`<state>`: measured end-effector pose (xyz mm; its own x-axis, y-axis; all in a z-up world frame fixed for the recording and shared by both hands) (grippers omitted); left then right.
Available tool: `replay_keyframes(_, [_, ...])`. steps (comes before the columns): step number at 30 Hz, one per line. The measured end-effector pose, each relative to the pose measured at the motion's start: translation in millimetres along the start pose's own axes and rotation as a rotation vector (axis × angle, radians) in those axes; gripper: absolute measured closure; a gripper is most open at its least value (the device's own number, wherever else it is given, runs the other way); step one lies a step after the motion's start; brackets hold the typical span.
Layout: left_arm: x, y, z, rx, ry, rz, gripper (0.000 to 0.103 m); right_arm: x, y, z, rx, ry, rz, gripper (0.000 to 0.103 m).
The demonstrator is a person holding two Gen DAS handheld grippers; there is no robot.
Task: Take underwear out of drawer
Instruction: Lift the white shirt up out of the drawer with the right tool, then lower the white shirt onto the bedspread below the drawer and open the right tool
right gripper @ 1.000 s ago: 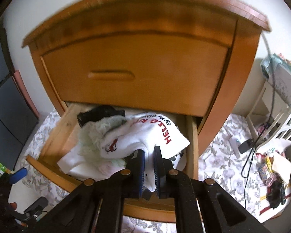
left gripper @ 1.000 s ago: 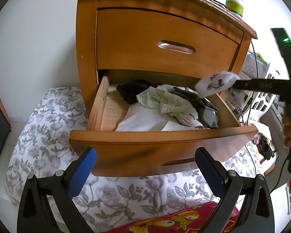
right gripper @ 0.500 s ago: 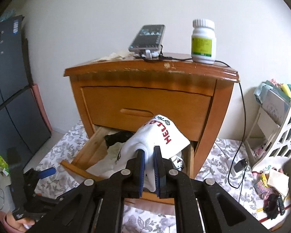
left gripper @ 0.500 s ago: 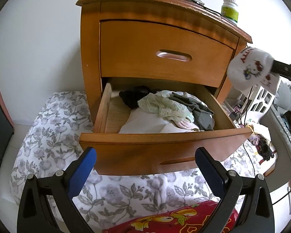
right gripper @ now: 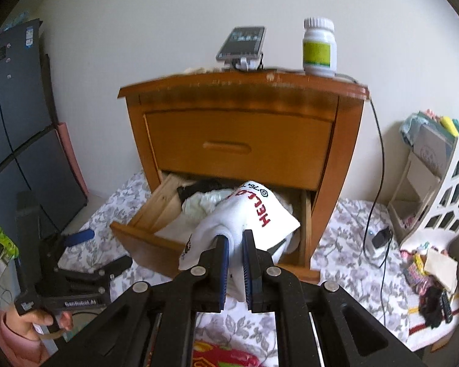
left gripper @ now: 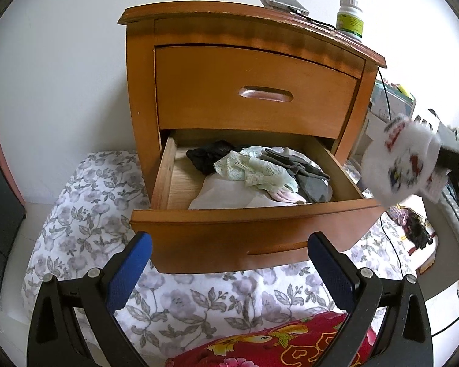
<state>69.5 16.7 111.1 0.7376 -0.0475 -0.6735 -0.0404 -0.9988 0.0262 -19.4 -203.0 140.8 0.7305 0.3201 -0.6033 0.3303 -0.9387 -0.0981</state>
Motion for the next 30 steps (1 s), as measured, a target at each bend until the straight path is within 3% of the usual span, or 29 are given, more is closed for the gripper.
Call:
replay_keyframes(19, [29.3, -6.6, 22.3, -0.007, -0.147, -0.034, 0.002, 79.2, -3.5, 86.6, 0.086, -0.263, -0.042, 0.091])
replay_keyframes(30, [32.3, -17.1, 20.4, -0.057, -0.130, -0.032, 0.002, 139.1, -3.9, 127.3, 0.114, -0.431, -0.033, 0.091])
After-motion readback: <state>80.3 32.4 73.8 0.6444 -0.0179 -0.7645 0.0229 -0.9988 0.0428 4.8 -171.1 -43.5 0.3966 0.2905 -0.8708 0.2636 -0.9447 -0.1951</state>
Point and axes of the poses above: each gripper's, at about its wrist camera, not at the fingertips, and x roughly the way its jaws point, y to its right, z to its underside, the point moved 3 cm from there along x, roughly the way its jaws point, and after that the axes turned 6 degrees about -z, right-handed, at the moved point
